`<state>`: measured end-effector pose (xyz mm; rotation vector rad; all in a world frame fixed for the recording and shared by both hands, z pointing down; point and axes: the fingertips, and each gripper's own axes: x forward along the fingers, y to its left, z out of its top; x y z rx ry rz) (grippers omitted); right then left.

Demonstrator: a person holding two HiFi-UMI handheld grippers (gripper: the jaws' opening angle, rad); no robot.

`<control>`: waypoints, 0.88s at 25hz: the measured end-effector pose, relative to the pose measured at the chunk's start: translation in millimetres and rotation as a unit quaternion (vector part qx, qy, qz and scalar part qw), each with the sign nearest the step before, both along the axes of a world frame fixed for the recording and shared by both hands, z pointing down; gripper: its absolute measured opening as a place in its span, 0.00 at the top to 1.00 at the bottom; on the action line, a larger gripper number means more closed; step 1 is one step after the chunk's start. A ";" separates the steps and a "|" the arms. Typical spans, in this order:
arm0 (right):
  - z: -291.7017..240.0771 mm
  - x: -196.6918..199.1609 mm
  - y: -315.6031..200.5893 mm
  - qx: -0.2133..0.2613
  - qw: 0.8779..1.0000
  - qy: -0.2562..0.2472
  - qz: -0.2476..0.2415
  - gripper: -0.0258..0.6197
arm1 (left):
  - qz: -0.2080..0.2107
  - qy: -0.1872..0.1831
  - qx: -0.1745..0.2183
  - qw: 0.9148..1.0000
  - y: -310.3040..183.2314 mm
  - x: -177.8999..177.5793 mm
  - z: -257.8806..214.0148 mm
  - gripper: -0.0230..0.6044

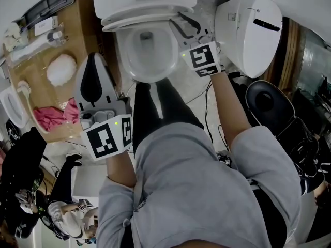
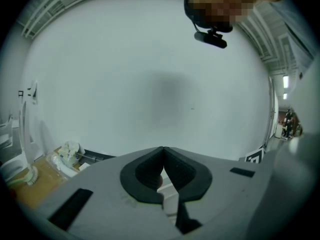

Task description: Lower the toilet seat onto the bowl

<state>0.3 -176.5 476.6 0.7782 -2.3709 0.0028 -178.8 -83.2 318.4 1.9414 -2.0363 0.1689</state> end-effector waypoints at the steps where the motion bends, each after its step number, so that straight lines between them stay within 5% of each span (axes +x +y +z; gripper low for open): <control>1: -0.3 0.5 2.5 0.000 1.000 0.000 0.000 0.79 | 0.000 0.000 0.000 1.000 0.9 0.3 0.3 0.96; 22: 1.9 13.5 52.2 -0.012 1.000 -0.005 0.006 0.81 | 0.010 0.003 -0.003 1.000 32.0 15.3 4.4 0.96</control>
